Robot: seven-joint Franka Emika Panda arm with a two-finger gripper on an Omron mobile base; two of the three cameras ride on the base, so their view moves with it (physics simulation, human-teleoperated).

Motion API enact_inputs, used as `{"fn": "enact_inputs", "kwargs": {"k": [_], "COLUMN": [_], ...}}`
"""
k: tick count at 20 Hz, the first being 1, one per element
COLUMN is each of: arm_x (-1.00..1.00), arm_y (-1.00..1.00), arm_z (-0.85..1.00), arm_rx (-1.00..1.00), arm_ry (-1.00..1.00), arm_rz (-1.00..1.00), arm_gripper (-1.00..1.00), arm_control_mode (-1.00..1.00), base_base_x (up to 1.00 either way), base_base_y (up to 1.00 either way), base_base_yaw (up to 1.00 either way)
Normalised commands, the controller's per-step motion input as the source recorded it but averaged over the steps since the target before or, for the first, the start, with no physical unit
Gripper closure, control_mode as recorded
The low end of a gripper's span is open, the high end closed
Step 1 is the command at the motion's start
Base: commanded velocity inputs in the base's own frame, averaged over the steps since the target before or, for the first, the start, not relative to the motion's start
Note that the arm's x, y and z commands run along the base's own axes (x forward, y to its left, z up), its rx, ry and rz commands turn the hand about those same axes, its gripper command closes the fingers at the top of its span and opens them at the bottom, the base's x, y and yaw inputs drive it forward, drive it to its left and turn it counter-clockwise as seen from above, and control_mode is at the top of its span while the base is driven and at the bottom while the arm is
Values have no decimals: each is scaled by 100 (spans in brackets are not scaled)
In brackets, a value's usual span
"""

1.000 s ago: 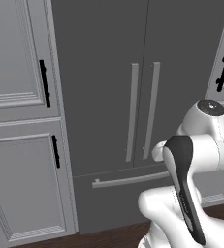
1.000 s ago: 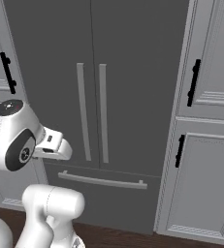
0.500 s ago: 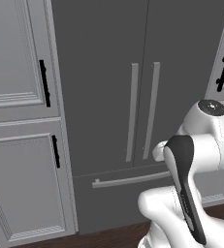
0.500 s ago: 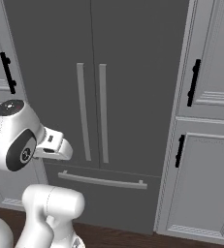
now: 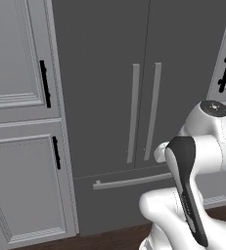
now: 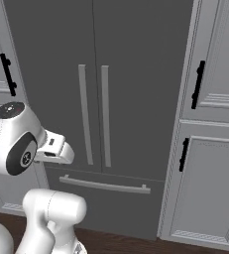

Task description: Grab a lemon wedge from the fridge and one ice cube from the ice bowl, and put them in the glass of lemonade.

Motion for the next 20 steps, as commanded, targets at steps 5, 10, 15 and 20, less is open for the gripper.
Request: {"fn": "enact_inputs", "kwargs": {"k": [5, 10, 15, 20], "arm_x": [0, 0, 2, 44], "arm_y": [0, 0, 0, 0], "arm_z": [0, 0, 0, 0], "arm_rx": [0, 0, 0, 0], "arm_ry": [-1, -1, -3, -1], "arm_rz": [0, 0, 0, 0], "arm_gripper": [-100, -100, -100, -100], "arm_control_mode": [-100, -100, -100, -100], "base_base_x": [0, 0, 0, 0], "base_base_y": [0, 0, 0, 0], "base_base_yaw": [0, 0, 0, 0]}}
